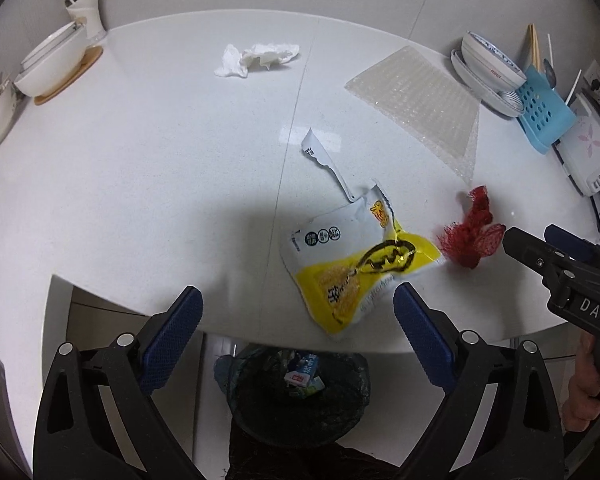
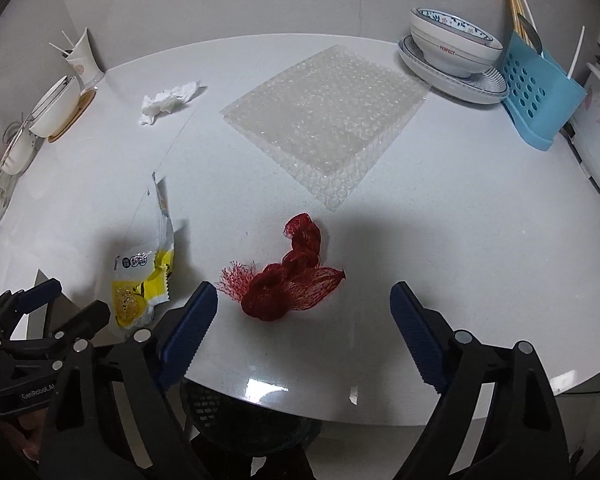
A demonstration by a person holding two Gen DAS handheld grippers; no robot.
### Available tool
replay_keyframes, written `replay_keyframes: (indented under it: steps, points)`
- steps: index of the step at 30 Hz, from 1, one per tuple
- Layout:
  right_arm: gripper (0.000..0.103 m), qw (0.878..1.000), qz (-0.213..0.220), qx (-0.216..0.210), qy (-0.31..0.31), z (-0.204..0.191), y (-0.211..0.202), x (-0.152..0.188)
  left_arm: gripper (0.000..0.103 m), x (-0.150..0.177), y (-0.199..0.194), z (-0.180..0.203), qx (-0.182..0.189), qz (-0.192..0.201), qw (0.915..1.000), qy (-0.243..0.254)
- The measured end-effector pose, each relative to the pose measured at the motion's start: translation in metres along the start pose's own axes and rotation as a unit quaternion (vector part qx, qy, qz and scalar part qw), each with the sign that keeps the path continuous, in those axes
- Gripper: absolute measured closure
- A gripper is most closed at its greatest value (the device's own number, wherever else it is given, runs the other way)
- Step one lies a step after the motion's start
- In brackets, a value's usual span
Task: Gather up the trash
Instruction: 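Grasp the yellow snack bag with the left gripper while the right gripper grasps the red mesh net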
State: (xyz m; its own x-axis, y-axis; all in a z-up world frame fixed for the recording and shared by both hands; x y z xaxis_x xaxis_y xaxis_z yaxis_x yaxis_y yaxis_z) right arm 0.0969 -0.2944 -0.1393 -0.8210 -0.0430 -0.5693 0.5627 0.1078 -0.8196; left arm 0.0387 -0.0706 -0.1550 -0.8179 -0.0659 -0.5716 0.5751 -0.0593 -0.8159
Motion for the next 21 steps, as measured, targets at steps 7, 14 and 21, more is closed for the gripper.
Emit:
replay_keyframes:
  steps: [7,14,21]
  points:
    - [0.03,0.999,-0.03,0.003,0.019,0.002,0.024,-0.009,0.019,-0.006,0.031,0.008,-0.002,-0.022,0.9994,0.028]
    - [0.038,0.998,-0.055,0.001,0.029,0.001,0.042,-0.01,0.039,-0.005,0.049,0.01,-0.002,-0.046,0.9983,0.037]
    - [0.052,0.997,-0.076,0.002,0.029,0.0,0.052,-0.008,0.073,-0.011,0.051,0.02,-0.001,-0.058,0.9966,0.059]
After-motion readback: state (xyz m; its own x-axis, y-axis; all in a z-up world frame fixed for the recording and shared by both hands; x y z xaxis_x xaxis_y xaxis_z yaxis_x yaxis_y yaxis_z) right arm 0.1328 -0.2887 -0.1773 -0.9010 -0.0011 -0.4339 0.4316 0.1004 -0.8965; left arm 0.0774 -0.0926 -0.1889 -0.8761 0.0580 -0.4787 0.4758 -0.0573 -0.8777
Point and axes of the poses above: each gripper's, at about its wrist camera, not at the fingertips, and y roughly the way its jaws point, z to its right, x to its underside, the point moved 2 cm from there along y, roughly the way its jaws point, and after that the axes turned 12 degrees about z, right-handed, at the moved point
